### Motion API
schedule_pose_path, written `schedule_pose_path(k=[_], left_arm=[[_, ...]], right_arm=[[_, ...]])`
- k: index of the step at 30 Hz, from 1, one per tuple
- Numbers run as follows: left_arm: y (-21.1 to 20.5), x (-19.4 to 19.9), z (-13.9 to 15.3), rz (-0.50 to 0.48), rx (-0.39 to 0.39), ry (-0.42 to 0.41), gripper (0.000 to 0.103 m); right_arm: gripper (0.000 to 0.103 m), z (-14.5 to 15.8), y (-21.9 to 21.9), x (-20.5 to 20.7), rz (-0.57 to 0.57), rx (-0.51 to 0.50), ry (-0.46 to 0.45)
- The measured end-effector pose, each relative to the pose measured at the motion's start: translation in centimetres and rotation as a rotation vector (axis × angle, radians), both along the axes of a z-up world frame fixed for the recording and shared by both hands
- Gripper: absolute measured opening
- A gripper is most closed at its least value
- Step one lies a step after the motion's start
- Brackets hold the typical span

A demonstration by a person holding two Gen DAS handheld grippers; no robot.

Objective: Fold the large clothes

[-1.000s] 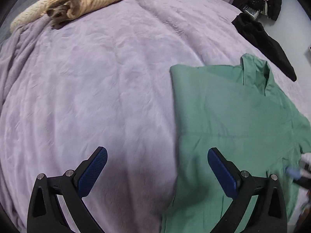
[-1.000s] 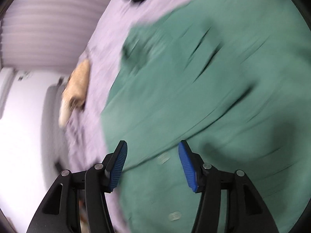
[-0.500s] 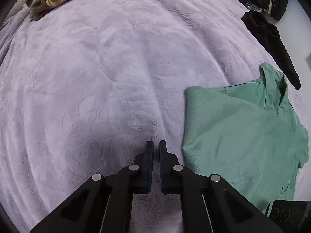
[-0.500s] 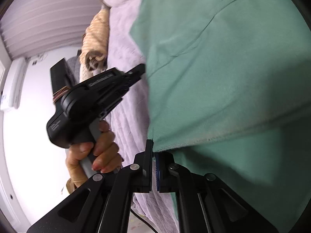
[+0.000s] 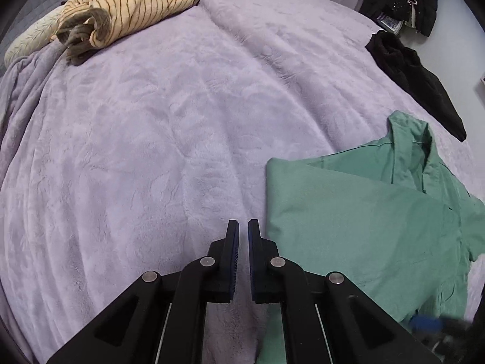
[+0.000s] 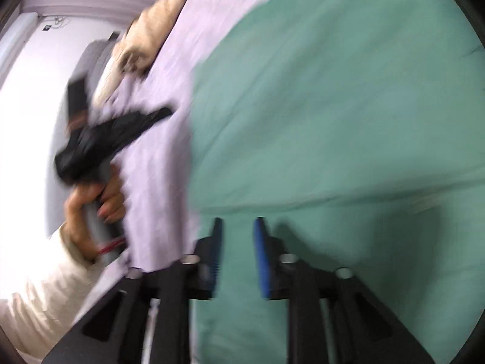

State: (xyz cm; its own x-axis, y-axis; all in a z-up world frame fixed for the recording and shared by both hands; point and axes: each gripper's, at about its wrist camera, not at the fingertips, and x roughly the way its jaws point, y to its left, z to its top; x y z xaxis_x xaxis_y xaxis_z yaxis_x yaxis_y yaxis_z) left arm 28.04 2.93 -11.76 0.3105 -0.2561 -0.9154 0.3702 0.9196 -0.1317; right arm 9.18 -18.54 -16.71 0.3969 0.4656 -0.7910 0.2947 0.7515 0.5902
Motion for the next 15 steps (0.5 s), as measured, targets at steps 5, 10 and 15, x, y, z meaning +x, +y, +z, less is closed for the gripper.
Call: schedule_pose_path(k=[5, 10, 15], left_arm=[[-2.2, -2.8, 0.1, -0.058, 0.020, -0.035, 0.007], [-2.9, -4.5, -3.0, -0.021, 0.092, -0.006, 0.007], [-2.0, -4.1, -5.1, 0.048, 0.148, -0.004, 0.007]], right_arm=[[0.060, 3.4, -12.0, -1.6, -0.257, -0.416, 0.007], [0.051, -1.4, -19.2, -1.2, -0.334, -0.334, 0.151], [0.012, 1.0, -18.6, -0.5, -0.201, -0.459, -0.005]])
